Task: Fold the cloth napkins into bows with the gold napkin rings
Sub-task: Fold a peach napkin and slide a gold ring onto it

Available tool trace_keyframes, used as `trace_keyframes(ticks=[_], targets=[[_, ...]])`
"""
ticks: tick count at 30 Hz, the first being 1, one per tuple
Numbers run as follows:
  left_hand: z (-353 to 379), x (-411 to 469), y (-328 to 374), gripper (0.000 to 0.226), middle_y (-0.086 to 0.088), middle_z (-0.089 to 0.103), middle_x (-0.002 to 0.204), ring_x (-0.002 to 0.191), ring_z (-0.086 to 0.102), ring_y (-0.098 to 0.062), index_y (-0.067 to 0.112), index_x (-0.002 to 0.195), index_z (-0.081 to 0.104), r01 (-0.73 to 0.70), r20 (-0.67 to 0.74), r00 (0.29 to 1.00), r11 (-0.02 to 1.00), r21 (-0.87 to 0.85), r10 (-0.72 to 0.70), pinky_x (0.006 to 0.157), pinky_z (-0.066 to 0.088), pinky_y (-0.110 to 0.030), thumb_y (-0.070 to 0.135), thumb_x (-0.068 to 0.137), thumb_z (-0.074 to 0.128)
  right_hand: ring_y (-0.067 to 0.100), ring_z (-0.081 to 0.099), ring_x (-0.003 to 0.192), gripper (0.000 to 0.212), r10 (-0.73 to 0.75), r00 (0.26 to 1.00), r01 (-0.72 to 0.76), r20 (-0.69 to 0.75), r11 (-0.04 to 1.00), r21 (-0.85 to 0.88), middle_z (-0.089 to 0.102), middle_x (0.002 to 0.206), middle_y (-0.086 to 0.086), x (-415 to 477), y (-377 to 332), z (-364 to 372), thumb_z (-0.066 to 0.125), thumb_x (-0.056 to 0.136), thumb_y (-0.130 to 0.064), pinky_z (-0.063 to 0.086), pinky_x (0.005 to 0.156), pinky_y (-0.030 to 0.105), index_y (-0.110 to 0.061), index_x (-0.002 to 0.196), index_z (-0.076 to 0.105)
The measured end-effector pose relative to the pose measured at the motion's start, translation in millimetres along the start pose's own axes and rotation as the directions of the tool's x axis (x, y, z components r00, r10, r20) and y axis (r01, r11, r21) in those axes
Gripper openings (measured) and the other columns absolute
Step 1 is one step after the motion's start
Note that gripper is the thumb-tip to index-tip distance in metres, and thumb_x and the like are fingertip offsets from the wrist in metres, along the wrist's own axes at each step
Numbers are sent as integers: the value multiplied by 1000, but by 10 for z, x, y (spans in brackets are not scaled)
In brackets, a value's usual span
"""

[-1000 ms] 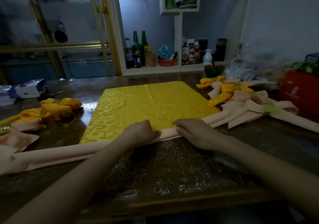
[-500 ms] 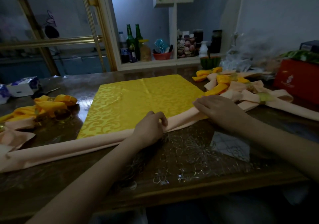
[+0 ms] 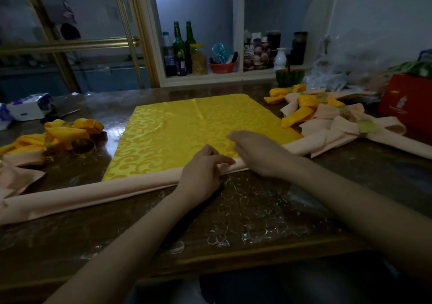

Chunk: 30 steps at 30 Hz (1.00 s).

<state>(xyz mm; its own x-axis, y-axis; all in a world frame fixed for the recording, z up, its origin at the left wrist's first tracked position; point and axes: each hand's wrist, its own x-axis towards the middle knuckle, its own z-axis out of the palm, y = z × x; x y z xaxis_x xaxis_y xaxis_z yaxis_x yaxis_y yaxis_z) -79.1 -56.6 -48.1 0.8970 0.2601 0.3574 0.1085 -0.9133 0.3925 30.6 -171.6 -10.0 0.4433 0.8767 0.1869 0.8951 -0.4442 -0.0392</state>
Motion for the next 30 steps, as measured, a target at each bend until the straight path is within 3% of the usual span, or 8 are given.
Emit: trace_keyframes(ticks=[5,9,12,17,22,25,28,30], targets=[[4,-7,0,37,-7,45,105,95,49,-24,19,119,61,-16,-11,1000,999,52,17,66,38,-31,4,89,46,24,3,146,55,111,954,-147,280,983,112,6,159,3,-7,208,250,16,101,-45,4,115,43,-21,151,16],[-6,-2,4,17,-3,42,96,88,50,-27,15,92,59,-13,-38,999,1000,-10,13,67,43,-38,2,87,49,25,22,142,53,155,967,-177,200,979,98,25,155,7,-206,643,229,25,101,-43,19,111,37,-16,146,29],[7,21,25,24,-3,43,93,91,50,-25,20,76,58,45,-17,999,998,-45,-45,75,44,-36,3,89,48,20,52,102,38,130,990,-134,55,988,77,58,115,7,-295,780,152,42,96,-43,39,83,34,-14,118,55],[-30,238,72,30,-16,57,114,110,48,-31,3,97,66,277,173,945,961,19,-276,94,42,-38,15,95,39,12,48,73,23,126,981,-127,145,992,-4,59,93,4,-269,645,-232,56,92,-34,34,60,28,-13,99,59],[-214,310,165,60,-9,59,90,84,53,-21,9,88,64,453,413,855,840,-298,-314,79,39,-19,54,97,25,6,57,67,16,91,933,-296,347,742,601,64,75,-5,-441,-46,-684,60,88,-34,41,61,23,-20,86,67],[-295,287,109,39,-9,56,80,63,47,-17,-2,87,63,417,469,845,865,-279,-256,53,42,-15,30,97,42,2,53,66,12,-122,969,-17,213,834,551,59,72,-13,-480,-532,-368,61,88,-33,39,55,15,-25,82,67],[-322,270,2,21,-10,62,92,80,53,-18,-3,92,64,359,487,841,916,-179,-235,70,47,-28,13,89,51,5,59,68,24,-292,875,11,387,810,587,66,82,-7,-451,-694,-235,56,92,-34,45,57,13,-15,96,69],[-322,237,-48,16,-7,60,86,82,54,-18,4,88,62,304,477,856,940,-157,-197,73,45,-31,19,87,55,8,62,67,25,-188,955,-28,228,712,702,68,81,2,-298,-531,-237,55,93,-25,47,57,13,-6,98,70]])
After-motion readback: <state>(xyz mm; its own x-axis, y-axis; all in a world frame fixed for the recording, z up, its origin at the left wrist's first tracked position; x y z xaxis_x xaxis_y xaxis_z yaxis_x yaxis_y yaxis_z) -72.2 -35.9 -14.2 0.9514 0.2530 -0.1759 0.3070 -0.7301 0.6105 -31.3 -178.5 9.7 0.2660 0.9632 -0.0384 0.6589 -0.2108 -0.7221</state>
